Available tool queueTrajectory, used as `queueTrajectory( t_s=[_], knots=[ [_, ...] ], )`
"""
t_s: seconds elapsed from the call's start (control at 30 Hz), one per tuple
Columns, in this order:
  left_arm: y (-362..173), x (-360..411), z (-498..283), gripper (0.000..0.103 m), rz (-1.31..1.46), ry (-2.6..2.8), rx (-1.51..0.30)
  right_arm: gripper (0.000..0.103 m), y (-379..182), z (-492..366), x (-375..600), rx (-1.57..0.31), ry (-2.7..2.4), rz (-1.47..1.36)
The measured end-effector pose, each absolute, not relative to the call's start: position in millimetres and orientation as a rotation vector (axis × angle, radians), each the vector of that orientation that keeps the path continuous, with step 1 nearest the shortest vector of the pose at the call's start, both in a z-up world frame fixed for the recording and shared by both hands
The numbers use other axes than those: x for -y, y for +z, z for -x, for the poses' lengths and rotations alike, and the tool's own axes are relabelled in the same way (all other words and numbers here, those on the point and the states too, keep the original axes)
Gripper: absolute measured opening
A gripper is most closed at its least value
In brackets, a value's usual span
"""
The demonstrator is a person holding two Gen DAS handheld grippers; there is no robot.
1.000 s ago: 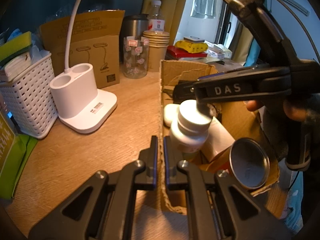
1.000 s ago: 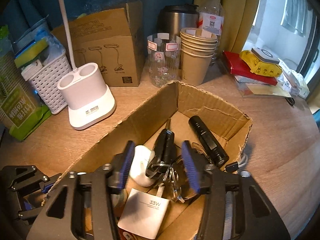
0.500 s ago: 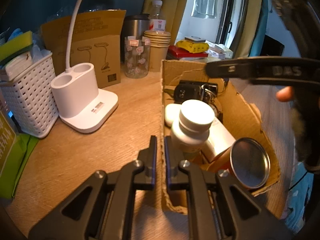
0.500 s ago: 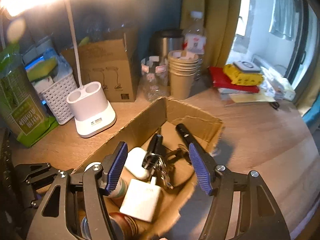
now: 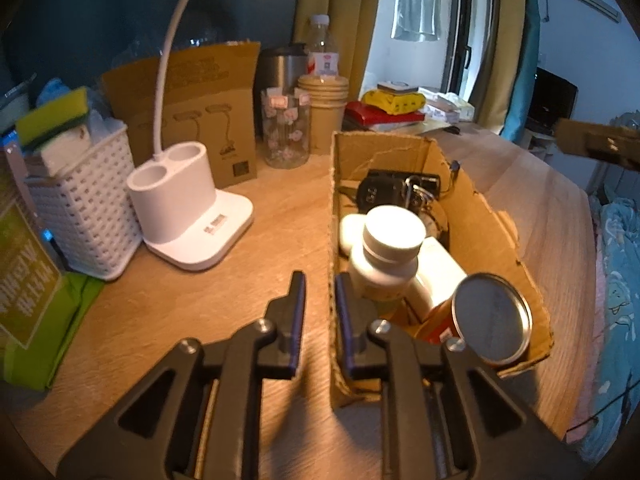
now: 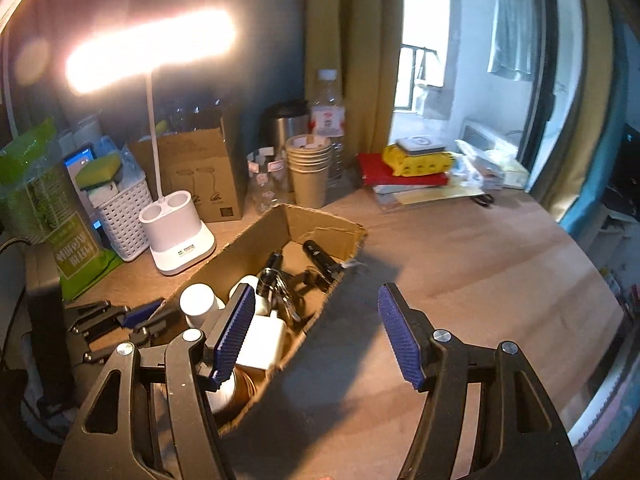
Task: Organize rigid objects
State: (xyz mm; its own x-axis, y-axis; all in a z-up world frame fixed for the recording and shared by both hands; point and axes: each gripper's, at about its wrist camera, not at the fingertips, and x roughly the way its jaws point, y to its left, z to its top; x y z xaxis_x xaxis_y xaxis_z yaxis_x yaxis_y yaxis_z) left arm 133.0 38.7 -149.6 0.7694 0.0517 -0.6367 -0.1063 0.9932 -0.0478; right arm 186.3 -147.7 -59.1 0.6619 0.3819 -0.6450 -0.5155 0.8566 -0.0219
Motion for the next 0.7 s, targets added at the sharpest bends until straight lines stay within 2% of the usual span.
queueTrajectory(
  t_s=[0.33,0.4,0.43,0.47,0.5,0.7],
  knots=[
    [-126.8,-34.6,-99.1,0.023,0.085,0.152,-0.638,0.068,-42.7,-135.5,189.7,-0.618,0.437,0.168],
    [-121.3,-32.6,-90.2,0.026,0.085,0.156,-0.625,0.069,-39.3,-124.4,196.4,-0.603,0.425,0.158],
    [-116.9,-31.1,-83.4,0.037,0.089,0.155,-0.616,0.069,-37.4,-118.5,198.8,-0.596,0.42,0.154],
    [-113.1,-29.9,-78.1,0.059,0.095,0.152,-0.608,0.072,-35.9,-113.3,201.0,-0.59,0.416,0.15],
    [-110.2,-27.9,-74.9,0.063,0.101,0.148,-0.599,0.077,-33.7,-106.3,204.1,-0.58,0.411,0.146],
    [-80.6,-4.0,-48.2,0.064,0.075,0.091,-0.551,0.078,-22.5,-70.9,220.4,-0.543,0.378,0.122]
  ],
)
